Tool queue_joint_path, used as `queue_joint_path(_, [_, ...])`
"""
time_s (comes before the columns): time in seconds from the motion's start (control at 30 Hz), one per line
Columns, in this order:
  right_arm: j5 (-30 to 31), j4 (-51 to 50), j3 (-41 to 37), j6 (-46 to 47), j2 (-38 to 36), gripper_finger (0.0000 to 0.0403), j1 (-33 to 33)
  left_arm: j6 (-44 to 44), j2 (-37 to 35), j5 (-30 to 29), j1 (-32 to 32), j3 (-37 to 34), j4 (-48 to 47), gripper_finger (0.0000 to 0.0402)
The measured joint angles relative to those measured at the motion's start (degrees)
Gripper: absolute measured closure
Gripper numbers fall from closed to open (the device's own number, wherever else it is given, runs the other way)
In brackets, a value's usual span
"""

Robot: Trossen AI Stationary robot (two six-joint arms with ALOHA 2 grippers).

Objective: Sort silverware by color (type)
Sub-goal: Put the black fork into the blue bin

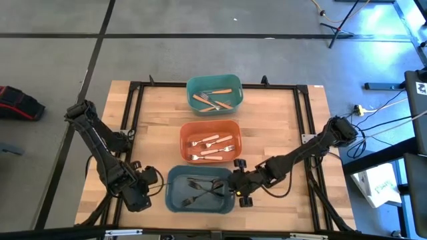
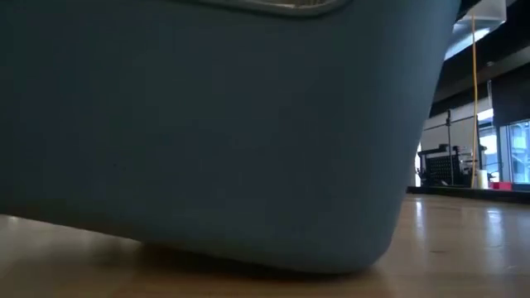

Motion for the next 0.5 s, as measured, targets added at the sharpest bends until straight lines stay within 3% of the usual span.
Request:
queue_joint_path(0.17, [0.63, -3.06, 1.8, -0.21, -0.04, 0.0243, 0.01, -0.66, 0.0, 0.52, -0.02, 0.0, -0.04, 0.0392])
queue_joint_path(0.37, [1.07, -4.61, 3.49, -0.72, -0.04, 0.0243, 0.02, -2.72, 0.0, 6.38, -1.41, -0.01, -0.93, 0.04])
queue_joint_path(0.5, [1.43, -4.73, 3.52, -1.11, -0.04, 0.0243, 0.02, -3.2, 0.0, 4.88, -1.11, -0.02, -2.29, 0.04])
